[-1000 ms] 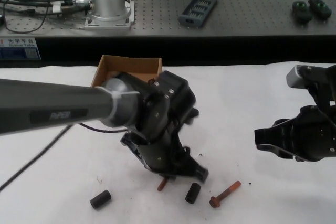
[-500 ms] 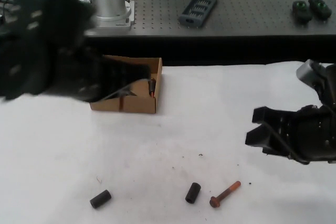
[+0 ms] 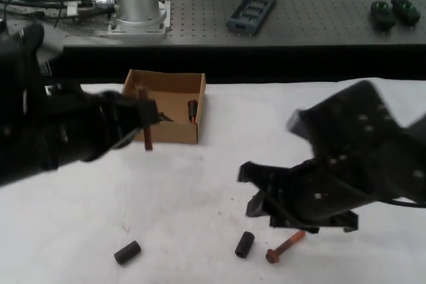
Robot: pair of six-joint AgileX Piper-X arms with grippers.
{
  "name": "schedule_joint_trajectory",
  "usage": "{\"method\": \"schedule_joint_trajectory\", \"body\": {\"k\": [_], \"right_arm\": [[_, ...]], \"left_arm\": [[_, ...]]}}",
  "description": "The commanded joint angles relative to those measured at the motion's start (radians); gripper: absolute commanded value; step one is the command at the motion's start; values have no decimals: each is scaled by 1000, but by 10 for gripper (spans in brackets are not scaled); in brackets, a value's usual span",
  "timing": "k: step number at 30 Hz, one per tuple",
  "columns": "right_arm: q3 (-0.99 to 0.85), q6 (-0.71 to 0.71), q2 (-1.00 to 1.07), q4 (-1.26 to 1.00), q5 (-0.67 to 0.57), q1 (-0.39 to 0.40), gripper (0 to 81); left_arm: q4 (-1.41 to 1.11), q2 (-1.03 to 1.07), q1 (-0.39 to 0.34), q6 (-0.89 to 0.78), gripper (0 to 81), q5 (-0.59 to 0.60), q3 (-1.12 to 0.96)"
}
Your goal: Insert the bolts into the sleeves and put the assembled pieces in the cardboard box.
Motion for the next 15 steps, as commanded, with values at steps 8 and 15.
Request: {"method": "schedule_joint_trajectory", "body": {"k": [8, 15], "right_arm": [[-105, 74, 125, 146, 50, 44, 273], [-108, 93, 156, 166, 49, 44, 279]], "left_arm": [[-297, -10, 1, -80, 3, 51, 100], [-297, -29, 1, -87, 3, 66, 100]]}}
